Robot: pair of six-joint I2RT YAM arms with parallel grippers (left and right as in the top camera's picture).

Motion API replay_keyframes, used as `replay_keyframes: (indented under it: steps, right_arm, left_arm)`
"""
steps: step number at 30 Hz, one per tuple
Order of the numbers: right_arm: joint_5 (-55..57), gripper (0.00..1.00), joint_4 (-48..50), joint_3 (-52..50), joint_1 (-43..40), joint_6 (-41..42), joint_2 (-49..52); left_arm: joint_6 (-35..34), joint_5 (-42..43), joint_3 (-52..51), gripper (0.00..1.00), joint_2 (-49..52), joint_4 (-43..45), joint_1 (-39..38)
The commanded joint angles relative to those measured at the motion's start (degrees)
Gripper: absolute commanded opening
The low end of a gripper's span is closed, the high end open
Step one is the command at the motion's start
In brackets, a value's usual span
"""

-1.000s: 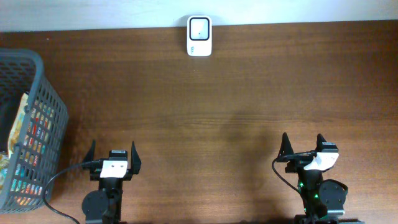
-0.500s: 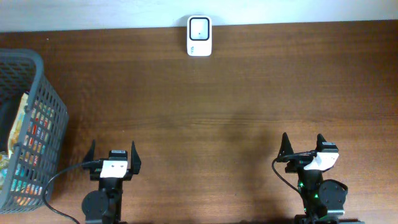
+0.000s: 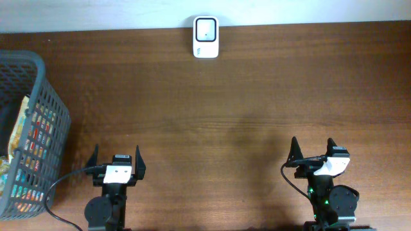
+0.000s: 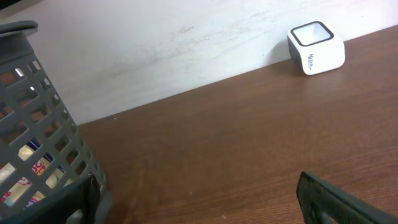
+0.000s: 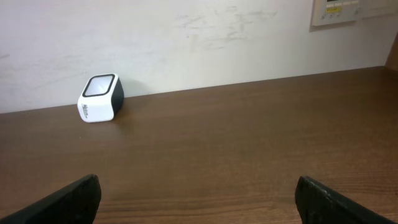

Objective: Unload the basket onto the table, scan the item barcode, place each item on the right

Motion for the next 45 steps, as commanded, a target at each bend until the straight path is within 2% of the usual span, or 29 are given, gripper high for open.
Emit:
replay_keyframes:
  steps: [1, 8, 12, 15, 21, 25, 28, 31, 35, 39, 43, 45]
  right_arm:
    - [0.50, 0.99, -0.04, -0.52, -0.22, 0.17, -0.42]
    - [0.50, 0.98, -0.04, -0.52, -0.22, 0.17, -0.42]
    - [0.50, 0.99, -0.04, -0.52, -0.22, 0.17, -0.42]
    - [0.50, 0.99, -0.04, -0.52, -0.22, 0.17, -0.42]
    - [0.50, 0.99, -0.04, -0.52, -0.22, 0.17, -0.42]
    - [0.50, 0.99, -0.04, -0.52, -0.22, 0.17, -0.42]
    - [0.50, 0.99, -0.04, -0.52, -0.22, 0.15, -0.42]
    - [0.50, 0.99, -0.04, -0.52, -0.22, 0.17, -0.42]
    - [0.50, 0.99, -0.04, -0.52, -0.22, 0.17, -0.42]
    - [0.50, 0.99, -0.04, -0.52, -0.22, 0.17, -0.42]
    - [0.50, 0.99, -0.04, -0.52, -0.22, 0.17, -0.42]
    - [0.50, 0.99, -0.04, -0.52, -0.22, 0.17, -0.42]
  left_arm:
    - [0.70, 0.61, -0.11, 0.99, -0.37, -0.31, -0.26]
    - [0.68, 0.68, -0.11, 0.99, -0.37, 0.37, -0.28]
    - [0.44, 7.78, -0.09, 0.99, -0.37, 1.49, -0.26]
    - [0.33, 9.70, 0.00, 0.99, -0.37, 3.26, -0.26]
    - [-5.35, 10.58, 8.74, 0.99, 4.42, 3.54, -0.22]
    - [-5.35, 15.28, 21.14, 0.99, 15.82, 2.60, -0.22]
    - [-5.35, 16.20, 32.94, 0.99, 27.10, -3.58, -0.22]
    - [-5.35, 16.24, 50.93, 0.99, 41.75, -17.57, -0.22]
    - [-5.35, 16.35, 82.55, 0.99, 64.22, -43.06, -0.22]
    - [-5.35, 18.69, 102.33, 0.99, 78.07, -56.85, -0.22]
    - [-4.76, 15.98, 104.10, 0.99, 82.42, -55.04, -0.04]
    - [-9.33, 10.29, 104.21, 0.99, 83.49, -52.28, 1.40]
